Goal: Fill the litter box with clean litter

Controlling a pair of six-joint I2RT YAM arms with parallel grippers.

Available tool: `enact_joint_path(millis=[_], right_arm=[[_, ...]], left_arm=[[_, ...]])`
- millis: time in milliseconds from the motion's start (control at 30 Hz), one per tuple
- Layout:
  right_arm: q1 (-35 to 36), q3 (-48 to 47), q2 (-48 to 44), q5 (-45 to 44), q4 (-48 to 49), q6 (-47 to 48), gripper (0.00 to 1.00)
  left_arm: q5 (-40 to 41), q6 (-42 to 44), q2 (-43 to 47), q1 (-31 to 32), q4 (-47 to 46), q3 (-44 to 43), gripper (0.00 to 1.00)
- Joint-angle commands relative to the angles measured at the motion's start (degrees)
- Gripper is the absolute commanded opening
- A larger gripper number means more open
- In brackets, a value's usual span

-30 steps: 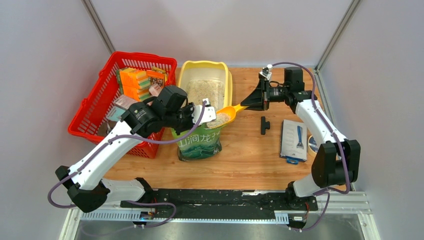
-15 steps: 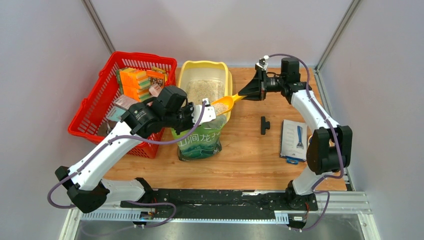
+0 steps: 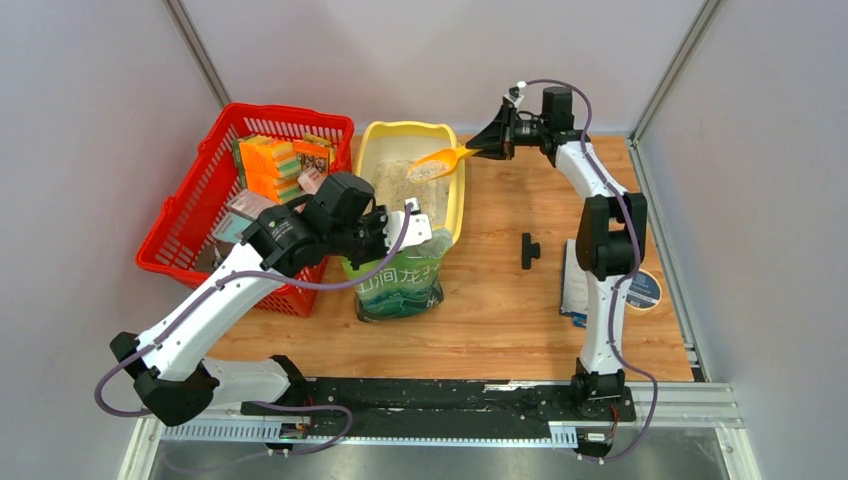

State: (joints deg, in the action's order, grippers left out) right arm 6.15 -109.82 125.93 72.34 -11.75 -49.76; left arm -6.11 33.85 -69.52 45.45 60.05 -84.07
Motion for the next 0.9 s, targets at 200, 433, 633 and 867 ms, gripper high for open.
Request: enact_joint_path(millis=[200,433,633,867], right_arm=[[2.81,-20.08,6.61,-21.87,-6.35,17.58,0.00],[6.15,-21.83,6.70,-34.09,-5.13,24.53,0.00],[8.61,-22.37,6.70,-34.72,-3.72,25.50,0.00],[9.58,-13.68,-0.31,-30.94,-3.11,25.23,0.00]], left_arm=[[0.40,0.08,3.77,0.16,-0.55,-1.45,0.00],[-0.22,-0.80,3.25,0.08,-1.69,-1.36,0.00],[-0.31,-0.89,3.42,0.08,-1.87,-1.18,0.00],[-1.27,-1.06,4.12,0.16,-2.48,-0.57,0.00]])
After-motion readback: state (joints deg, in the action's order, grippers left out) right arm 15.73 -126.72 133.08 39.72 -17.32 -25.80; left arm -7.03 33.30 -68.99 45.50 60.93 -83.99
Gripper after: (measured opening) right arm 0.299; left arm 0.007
